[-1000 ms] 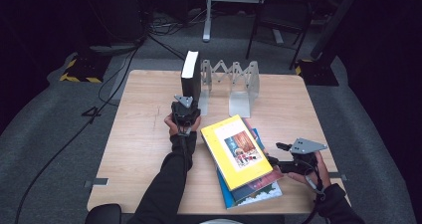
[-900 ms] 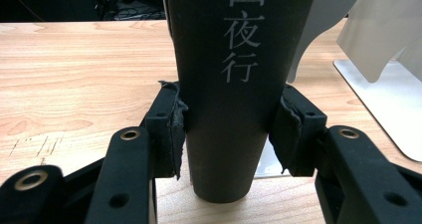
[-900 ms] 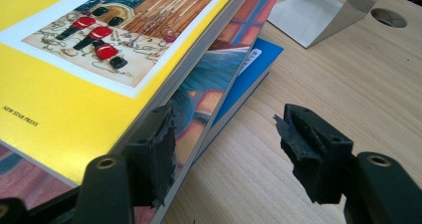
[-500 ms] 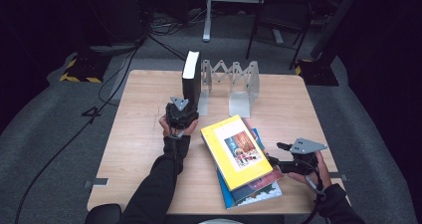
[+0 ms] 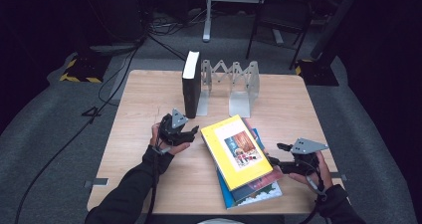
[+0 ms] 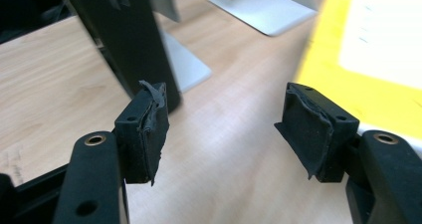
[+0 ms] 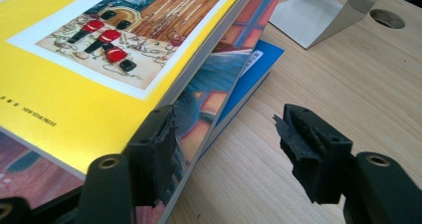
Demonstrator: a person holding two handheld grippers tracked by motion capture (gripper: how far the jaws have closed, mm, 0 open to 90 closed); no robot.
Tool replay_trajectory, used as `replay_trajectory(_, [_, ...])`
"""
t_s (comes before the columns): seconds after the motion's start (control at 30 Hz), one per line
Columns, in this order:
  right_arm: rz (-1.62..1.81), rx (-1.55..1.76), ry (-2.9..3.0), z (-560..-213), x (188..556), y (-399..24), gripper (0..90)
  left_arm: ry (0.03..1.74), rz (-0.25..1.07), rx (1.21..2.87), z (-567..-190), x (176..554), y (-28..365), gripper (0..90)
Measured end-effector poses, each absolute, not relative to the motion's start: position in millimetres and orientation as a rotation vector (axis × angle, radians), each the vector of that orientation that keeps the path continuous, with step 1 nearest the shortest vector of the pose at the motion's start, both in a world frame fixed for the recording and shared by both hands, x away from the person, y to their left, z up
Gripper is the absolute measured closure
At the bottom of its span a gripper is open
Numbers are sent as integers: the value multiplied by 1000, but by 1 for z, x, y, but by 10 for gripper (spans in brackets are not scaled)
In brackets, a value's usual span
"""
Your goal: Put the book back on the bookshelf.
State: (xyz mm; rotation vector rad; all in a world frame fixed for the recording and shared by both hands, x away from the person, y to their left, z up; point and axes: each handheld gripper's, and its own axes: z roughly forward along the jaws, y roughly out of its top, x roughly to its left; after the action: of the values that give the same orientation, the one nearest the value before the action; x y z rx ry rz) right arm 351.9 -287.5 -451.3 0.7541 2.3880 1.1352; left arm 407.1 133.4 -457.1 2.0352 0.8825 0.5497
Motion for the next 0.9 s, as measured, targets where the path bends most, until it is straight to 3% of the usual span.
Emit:
replay_trajectory(0.2, [1163, 725, 2427, -440, 344, -288, 458, 753, 510, 2155, -465, 378, 140, 340])
replay_trajectory(0.43, [1162, 657, 2503, -437, 330, -283, 463, 667, 421, 2265, -475, 353, 150, 327])
replay_trajectory(0.63, [1167, 639, 2573, -441, 324, -271, 428, 679, 386, 2278, -484, 350, 156, 320])
replay_trajectory(0.9, [1202, 673, 2642, -452, 330, -265, 340, 696, 412, 2205, -478, 373, 137, 348])
